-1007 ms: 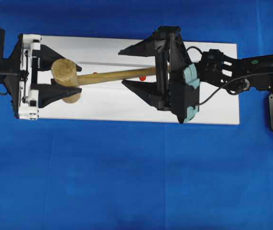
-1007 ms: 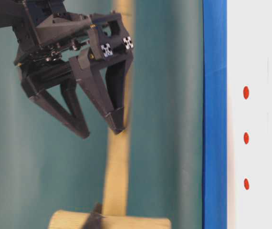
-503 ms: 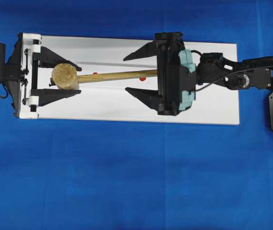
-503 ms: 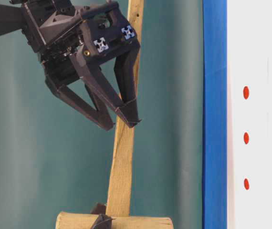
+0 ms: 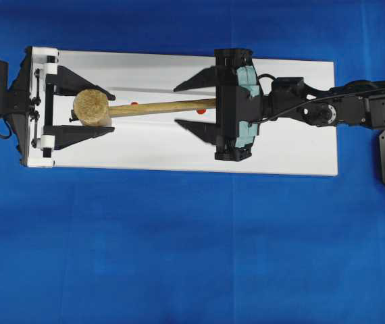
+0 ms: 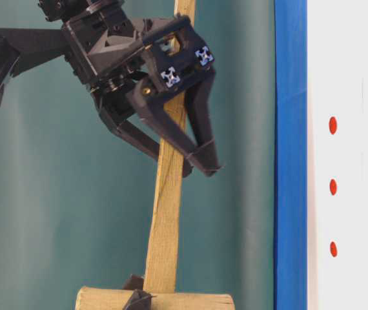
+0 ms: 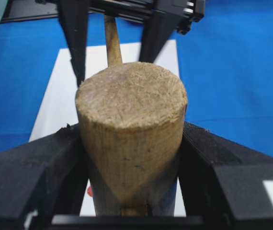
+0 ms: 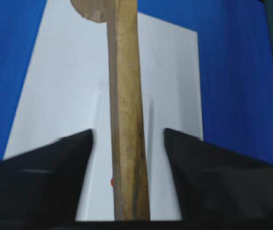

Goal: Hit the mark with a hammer.
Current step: 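Open the left gripper and withdraw it leftward from the head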

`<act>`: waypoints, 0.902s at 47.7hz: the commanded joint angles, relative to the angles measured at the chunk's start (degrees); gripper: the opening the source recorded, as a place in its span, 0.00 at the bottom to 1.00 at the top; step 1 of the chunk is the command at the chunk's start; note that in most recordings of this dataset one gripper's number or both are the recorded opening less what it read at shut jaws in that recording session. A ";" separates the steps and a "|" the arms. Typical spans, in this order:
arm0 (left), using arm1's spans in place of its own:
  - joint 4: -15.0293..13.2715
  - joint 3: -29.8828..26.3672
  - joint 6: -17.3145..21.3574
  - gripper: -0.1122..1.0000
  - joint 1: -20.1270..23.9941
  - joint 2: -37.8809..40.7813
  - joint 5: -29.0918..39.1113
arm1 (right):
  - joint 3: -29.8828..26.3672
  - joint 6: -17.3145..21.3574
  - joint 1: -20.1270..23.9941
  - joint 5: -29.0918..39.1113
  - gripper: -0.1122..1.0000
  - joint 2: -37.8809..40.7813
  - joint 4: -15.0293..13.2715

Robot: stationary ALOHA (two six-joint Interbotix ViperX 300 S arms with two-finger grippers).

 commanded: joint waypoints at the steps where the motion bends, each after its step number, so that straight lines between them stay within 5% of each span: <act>1: 0.00 -1.14 0.00 0.51 -0.18 -0.35 -0.70 | -1.49 -0.09 0.00 -0.35 0.38 -0.62 0.18; 8: 0.00 -1.14 0.00 0.51 -0.18 -0.35 -0.79 | -1.41 -0.09 0.00 -0.26 0.13 -0.62 0.09; 36: -0.09 -0.70 0.44 0.52 0.88 -0.70 -1.14 | -1.58 0.18 0.00 -0.18 0.13 -0.70 0.62; 43: 0.00 -0.44 0.53 0.85 1.05 -1.14 -0.09 | -1.23 0.18 0.00 -0.18 0.12 -1.23 1.32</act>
